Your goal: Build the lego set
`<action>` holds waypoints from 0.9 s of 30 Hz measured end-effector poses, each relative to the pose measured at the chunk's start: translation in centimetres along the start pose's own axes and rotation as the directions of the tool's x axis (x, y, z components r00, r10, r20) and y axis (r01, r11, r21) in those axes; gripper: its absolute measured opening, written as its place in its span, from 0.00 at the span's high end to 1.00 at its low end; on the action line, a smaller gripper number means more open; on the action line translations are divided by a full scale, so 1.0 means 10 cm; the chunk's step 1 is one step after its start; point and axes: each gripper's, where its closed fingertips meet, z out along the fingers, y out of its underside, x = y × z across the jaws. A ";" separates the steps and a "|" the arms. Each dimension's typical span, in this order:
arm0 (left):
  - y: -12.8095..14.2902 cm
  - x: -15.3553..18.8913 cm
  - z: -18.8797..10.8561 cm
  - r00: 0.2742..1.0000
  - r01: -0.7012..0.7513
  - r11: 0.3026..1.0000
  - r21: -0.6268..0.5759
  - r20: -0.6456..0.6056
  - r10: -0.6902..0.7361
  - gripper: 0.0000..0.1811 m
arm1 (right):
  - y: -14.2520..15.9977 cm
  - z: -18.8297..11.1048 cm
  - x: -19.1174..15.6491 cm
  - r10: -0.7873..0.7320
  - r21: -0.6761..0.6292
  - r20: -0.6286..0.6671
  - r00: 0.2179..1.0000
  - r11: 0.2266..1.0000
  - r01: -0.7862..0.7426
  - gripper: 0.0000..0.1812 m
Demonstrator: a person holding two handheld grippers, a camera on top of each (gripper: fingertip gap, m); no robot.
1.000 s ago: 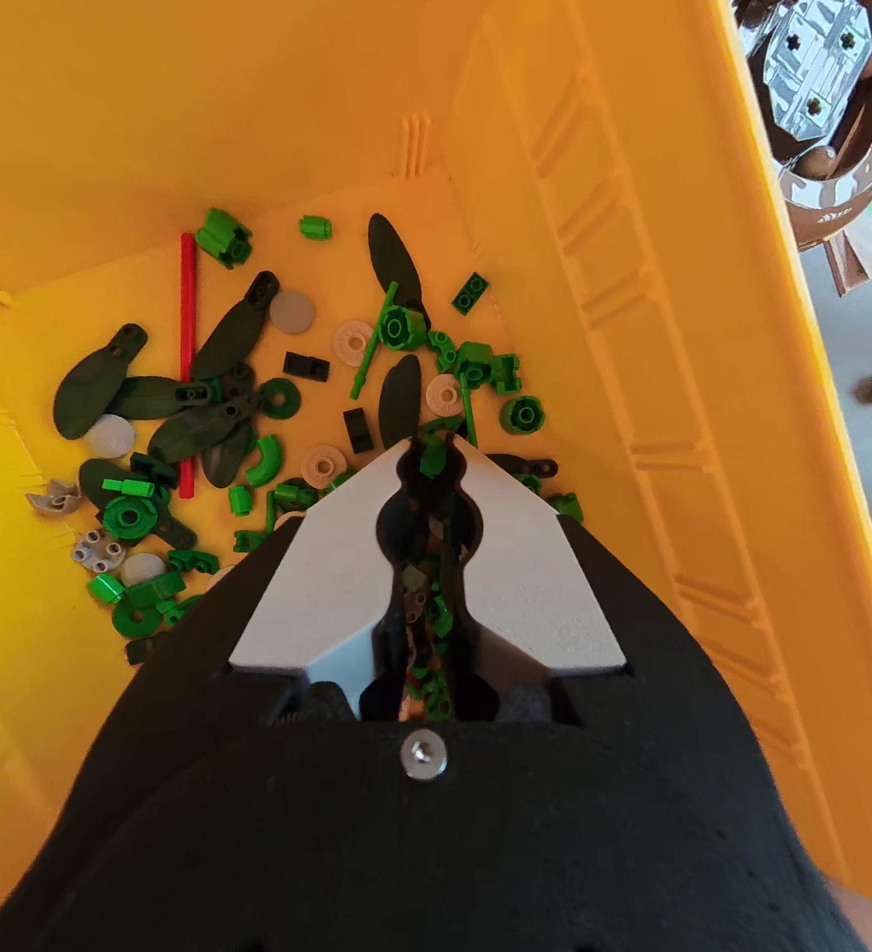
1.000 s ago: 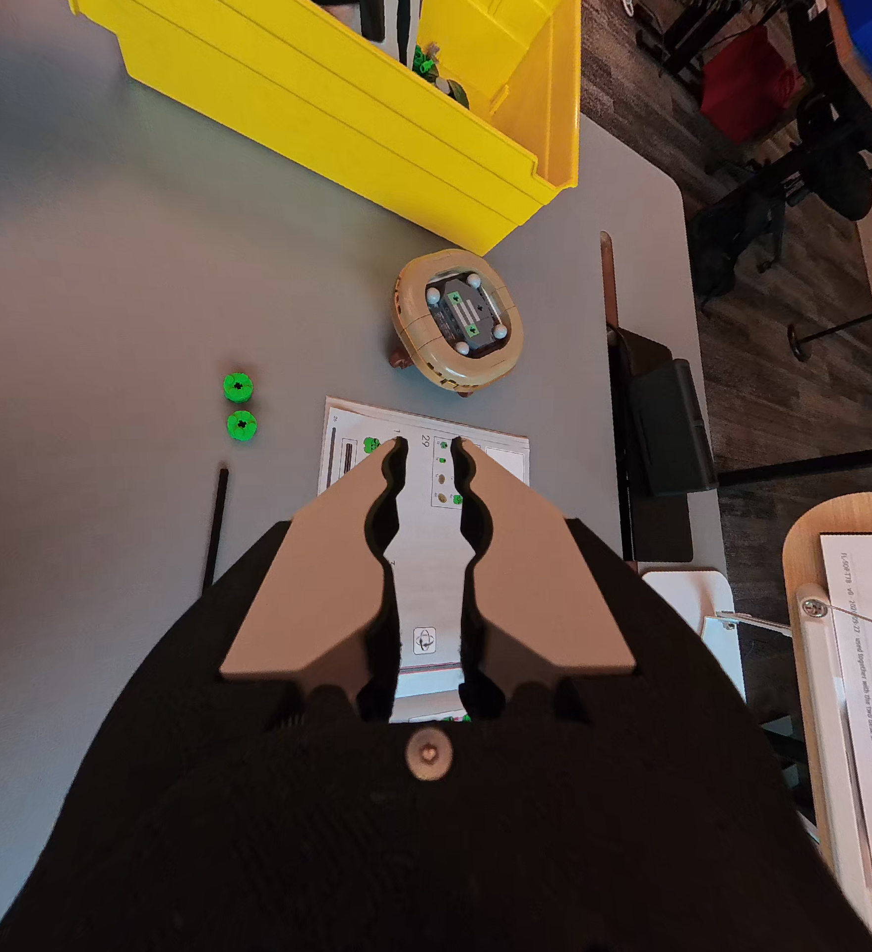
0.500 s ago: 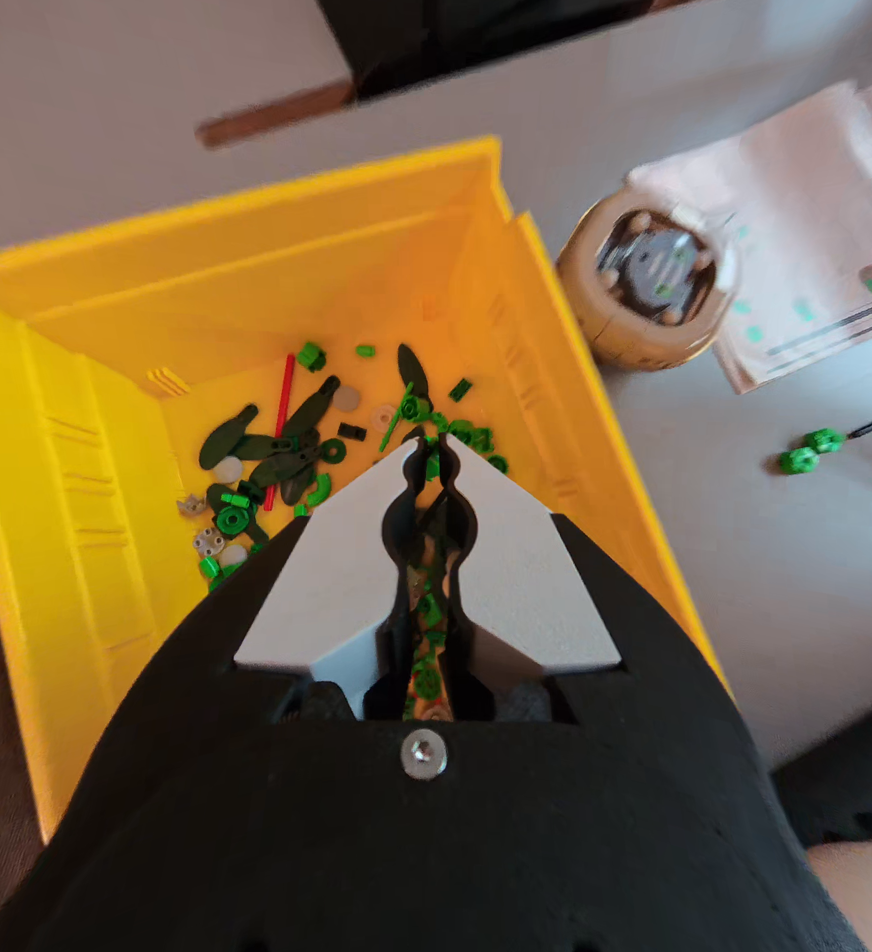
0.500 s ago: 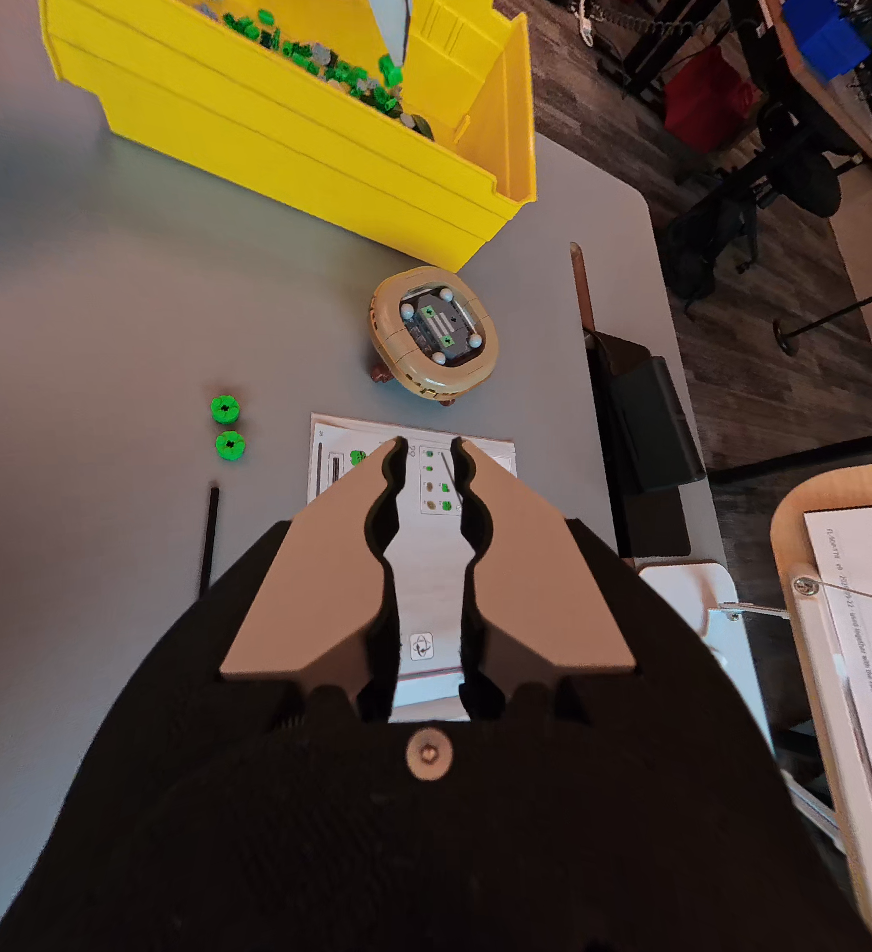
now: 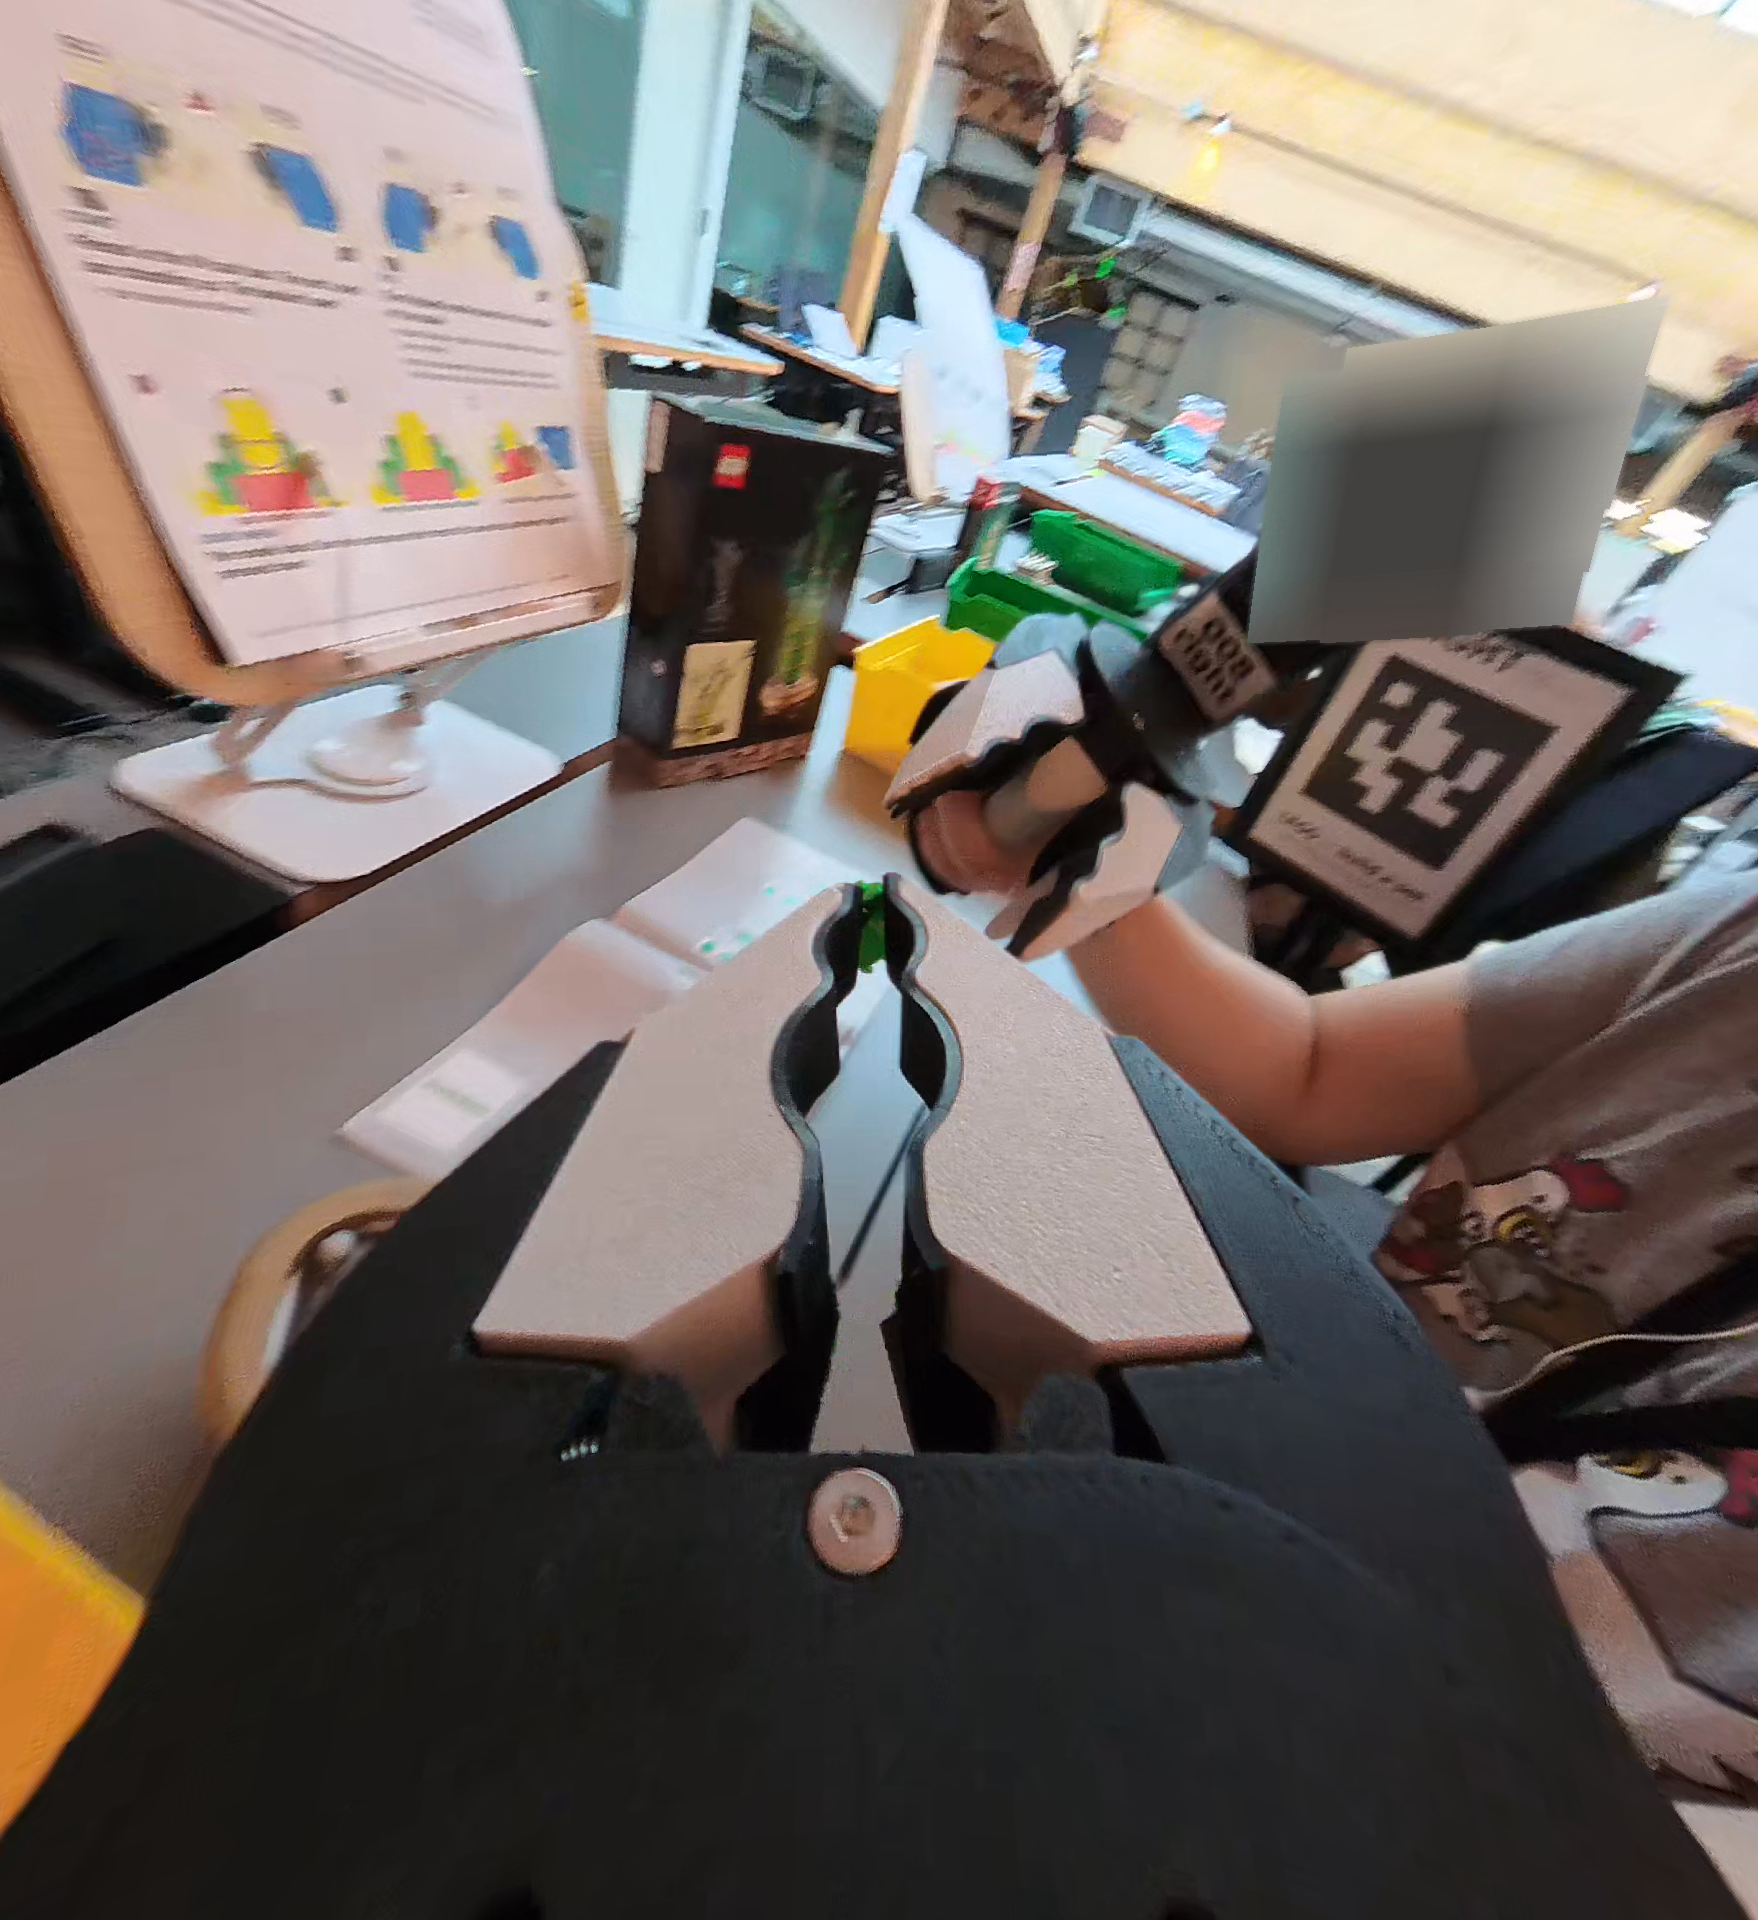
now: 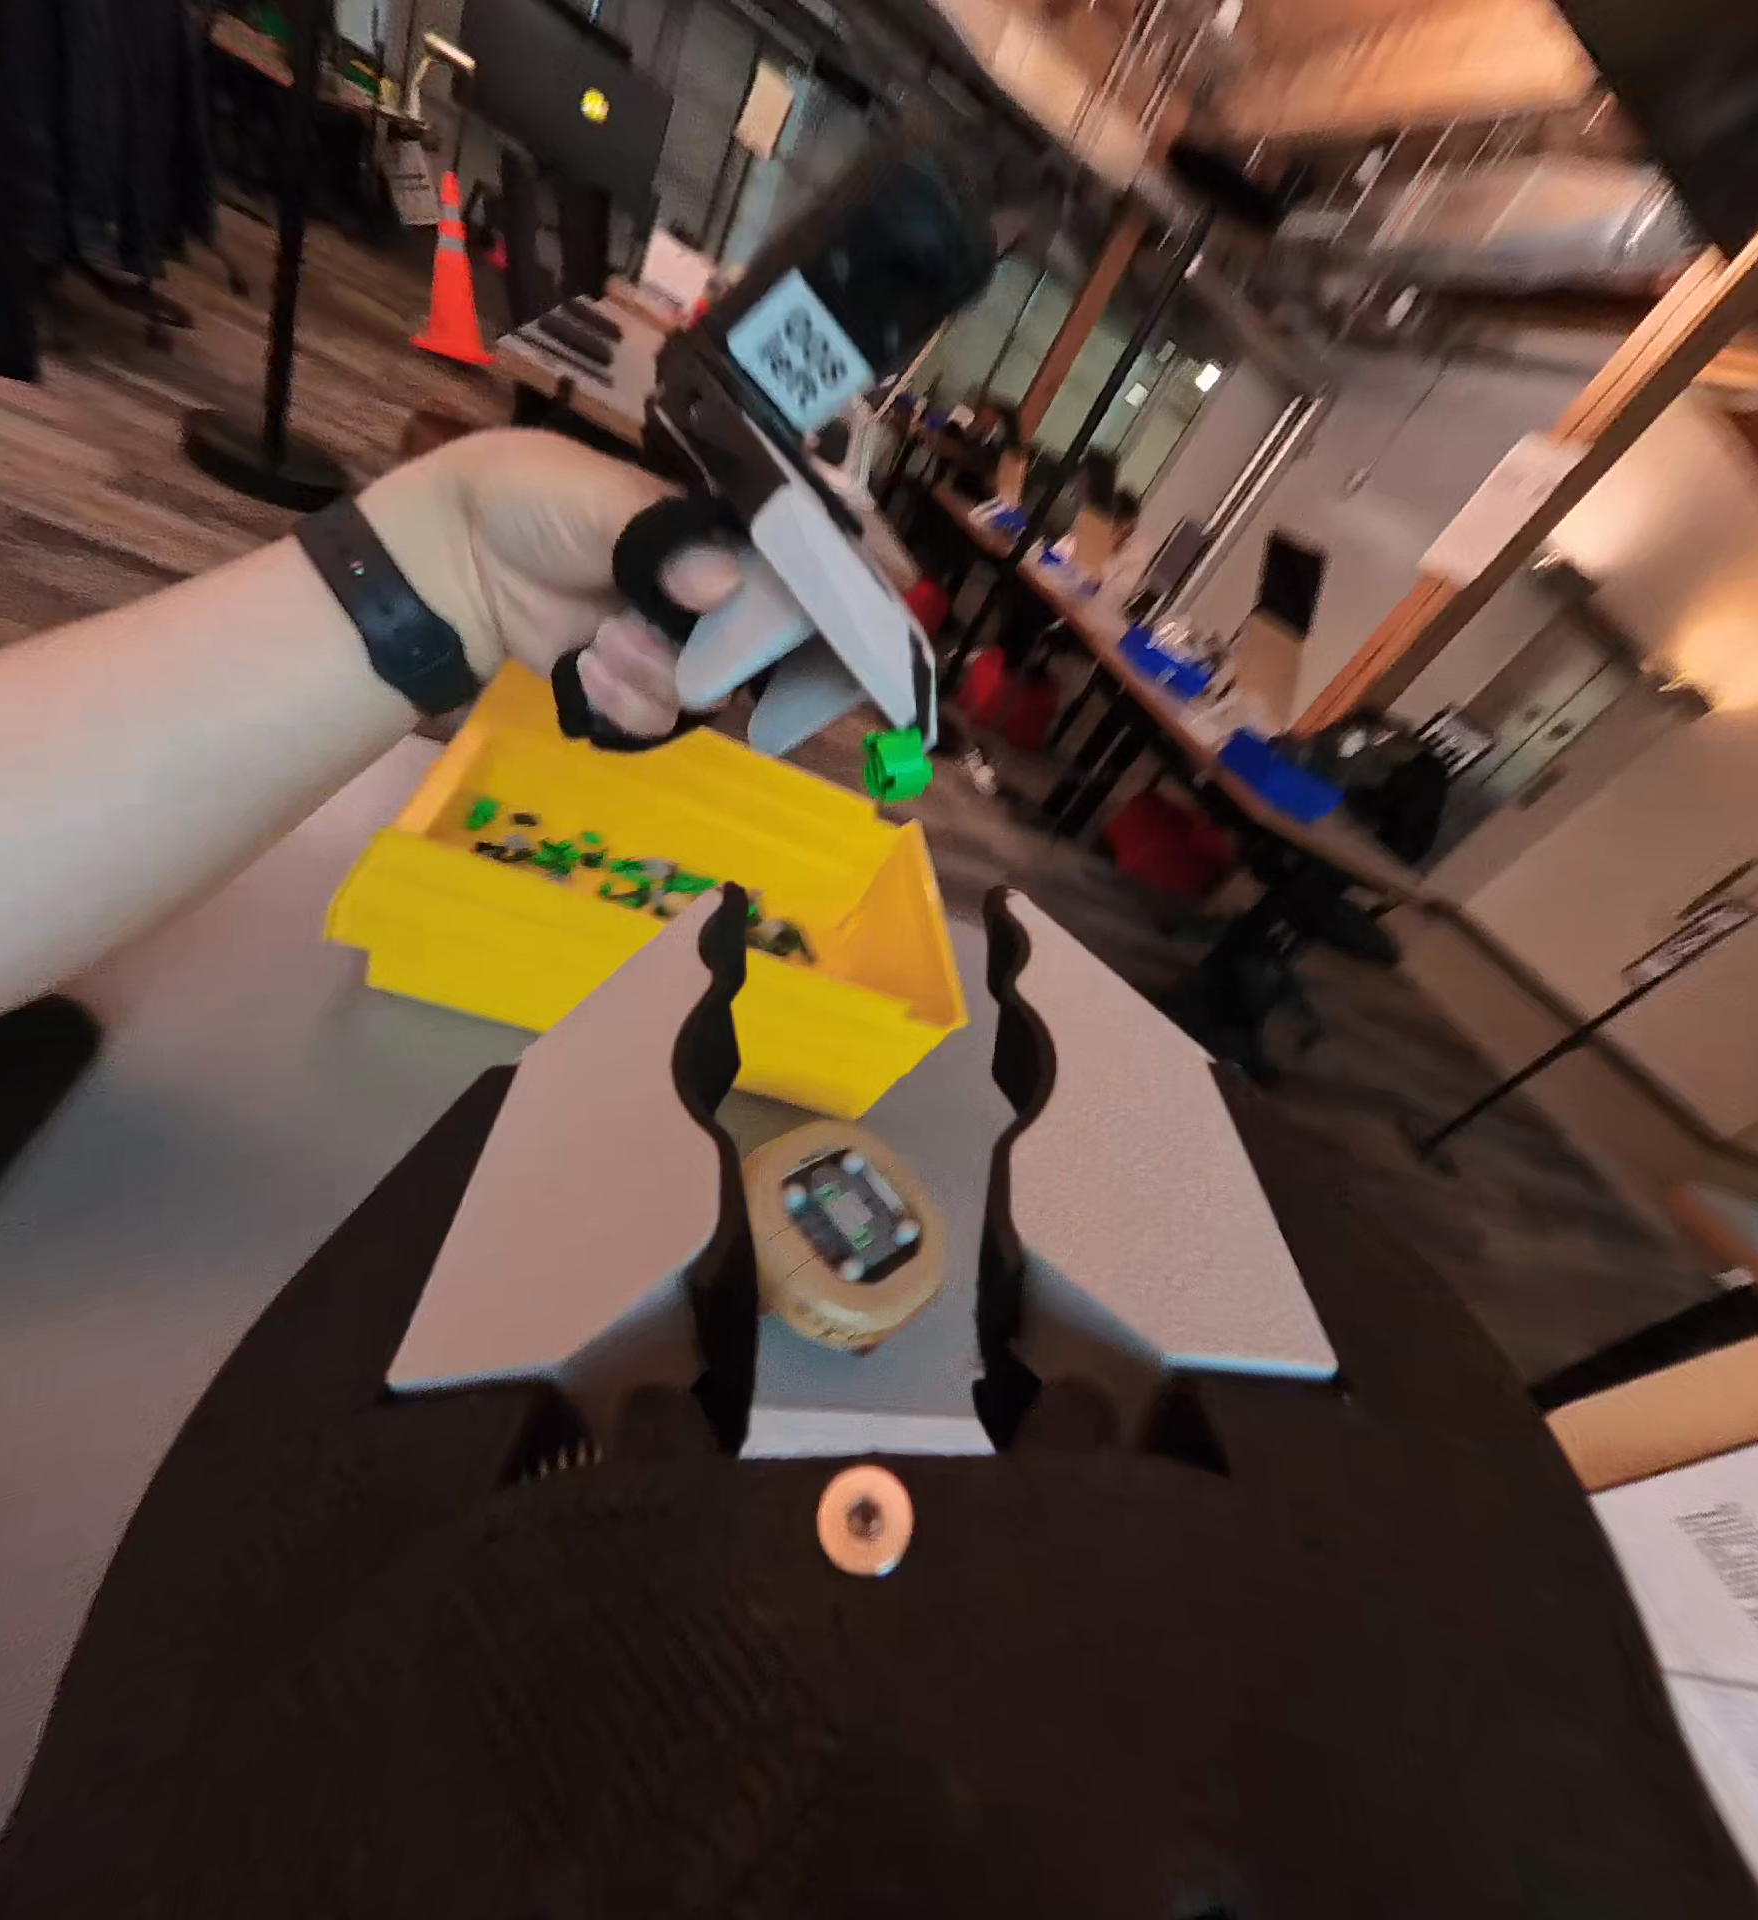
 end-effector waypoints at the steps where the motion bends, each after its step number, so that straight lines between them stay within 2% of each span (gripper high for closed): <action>1: -0.02 0.04 0.05 0.999 0.022 1.000 0.010 -0.039 -0.022 0.99 | -0.04 0.01 0.01 -0.070 0.008 -0.050 0.996 0.998 0.070 0.74; 3: -0.02 0.05 0.15 0.996 0.059 0.998 0.007 -0.073 -0.059 0.99 | -0.06 0.02 0.06 -0.224 -0.025 -0.153 0.963 0.975 0.223 0.75; 5: 0.02 0.03 0.25 0.994 0.077 0.997 -0.016 -0.082 -0.078 0.99 | -0.08 0.02 0.10 -0.304 -0.052 -0.222 0.926 0.952 0.301 0.79; 9: 0.07 0.05 0.43 0.987 0.103 0.993 -0.053 -0.121 -0.109 0.99 | 0.00 0.08 0.09 -0.272 -0.074 -0.206 0.940 0.962 0.263 0.80; 11: 0.12 0.05 0.50 0.988 0.094 0.992 -0.086 -0.112 -0.104 1.00 | 0.05 0.08 0.09 -0.265 -0.086 -0.193 0.945 0.964 0.253 0.86; 13: 0.15 0.05 0.55 0.989 0.090 0.991 -0.104 -0.105 -0.101 0.99 | 0.07 0.06 0.13 -0.226 -0.088 -0.185 0.956 0.973 0.213 0.86; 15: 0.13 0.03 0.58 0.990 0.099 0.991 -0.095 -0.095 -0.108 0.99 | 0.12 0.04 0.15 -0.219 -0.114 -0.170 0.961 0.973 0.202 0.85; 22: 0.06 -0.05 0.66 0.987 0.139 0.989 -0.054 -0.068 -0.142 1.00 | 0.16 -0.05 0.31 -0.252 -0.170 -0.233 0.939 0.962 0.216 0.86; 27: 0.02 -0.08 0.74 0.987 0.147 0.989 -0.029 -0.054 -0.148 1.00 | 0.25 -0.05 0.39 -0.250 -0.220 -0.271 0.929 0.956 0.194 0.90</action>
